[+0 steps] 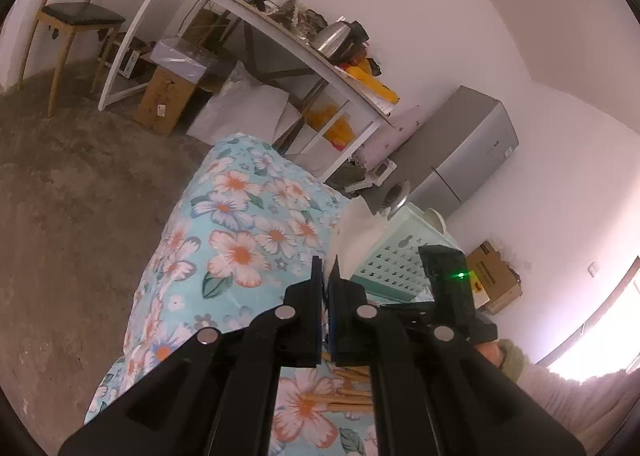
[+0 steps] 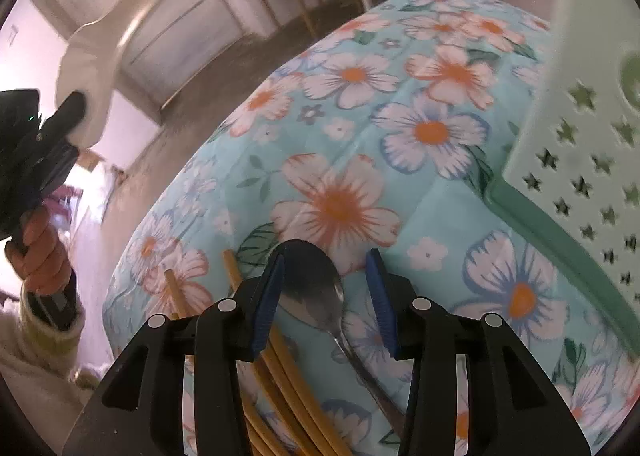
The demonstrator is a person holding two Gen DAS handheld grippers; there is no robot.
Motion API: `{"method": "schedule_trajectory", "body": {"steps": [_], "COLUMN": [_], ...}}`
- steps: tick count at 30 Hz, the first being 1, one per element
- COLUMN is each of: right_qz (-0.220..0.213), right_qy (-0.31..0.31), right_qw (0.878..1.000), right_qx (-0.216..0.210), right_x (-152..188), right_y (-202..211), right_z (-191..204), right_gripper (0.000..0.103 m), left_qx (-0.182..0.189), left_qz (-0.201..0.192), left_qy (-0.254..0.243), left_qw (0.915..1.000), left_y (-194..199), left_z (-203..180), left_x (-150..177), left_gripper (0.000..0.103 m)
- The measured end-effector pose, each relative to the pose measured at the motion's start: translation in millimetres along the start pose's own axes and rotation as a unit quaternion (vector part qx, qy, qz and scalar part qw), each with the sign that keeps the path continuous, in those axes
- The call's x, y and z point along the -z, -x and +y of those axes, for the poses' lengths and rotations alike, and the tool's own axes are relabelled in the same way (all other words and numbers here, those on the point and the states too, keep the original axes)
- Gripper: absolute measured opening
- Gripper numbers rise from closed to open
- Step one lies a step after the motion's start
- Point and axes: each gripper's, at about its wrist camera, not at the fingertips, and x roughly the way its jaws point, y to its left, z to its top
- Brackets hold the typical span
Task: Organize utensils
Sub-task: 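Close the right gripper on the metal spoon while the left gripper holds the paddle, then lift the metal spoon with the right gripper and carry it toward the green holder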
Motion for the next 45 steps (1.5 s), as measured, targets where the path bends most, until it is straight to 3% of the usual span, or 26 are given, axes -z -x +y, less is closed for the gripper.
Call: {"method": "schedule_trajectory", "body": {"steps": [3, 10, 16, 20, 23, 25, 27, 32, 35, 38, 40, 45], "right_qz": [0.014, 0.0, -0.054, -0.069, -0.054, -0.037, -0.028, 0.006, 0.022, 0.027, 0.026, -0.006], "right_qy": [0.014, 0.048, 0.068, 0.08, 0.047, 0.022, 0.012, -0.013, 0.0, 0.031, 0.039, 0.076], "right_qw": [1.0, 0.997, 0.99, 0.986, 0.994, 0.998, 0.999, 1.0, 1.0, 0.999, 0.999, 0.994], "right_qx": [0.011, 0.059, 0.113, 0.127, 0.081, 0.052, 0.043, 0.001, -0.011, 0.013, 0.029, 0.073], "right_x": [-4, 3, 15, 19, 14, 12, 12, 8, 7, 9, 9, 15], "right_y": [-4, -1, 25, 44, 38, 33, 26, 8, 7, 5, 5, 17], "right_z": [6, 24, 45, 46, 34, 24, 18, 6, 13, 25, 29, 46], "right_gripper": [0.019, 0.0, 0.0, 0.0, 0.002, 0.028, 0.039, 0.039, 0.031, 0.026, 0.014, 0.005], "left_qx": [0.0, -0.004, -0.009, -0.011, -0.008, -0.007, -0.005, -0.007, -0.008, -0.01, -0.011, -0.011], "left_qz": [0.0, -0.003, -0.008, -0.007, -0.007, -0.006, -0.006, -0.003, -0.003, -0.001, 0.001, 0.0], "left_qy": [0.006, 0.016, 0.014, 0.011, 0.009, 0.009, 0.009, 0.011, 0.013, 0.016, 0.018, 0.018], "left_qw": [1.0, 0.9999, 0.9998, 0.9998, 0.9999, 0.9999, 0.9999, 0.9999, 0.9999, 0.9998, 0.9998, 0.9998], "left_y": [0, -1, 2, 1, 0, -2, -3, -4, -3, -3, -4, -3], "left_z": [6, 16, 16, 14, 12, 11, 10, 13, 16, 19, 21, 21], "left_x": [0, 1, 0, -1, 0, 0, 0, -1, 0, 2, 2, 3], "left_gripper": [0.001, 0.001, 0.001, 0.001, 0.001, 0.001, 0.001, 0.001, 0.001, 0.001, 0.001, 0.001]}}
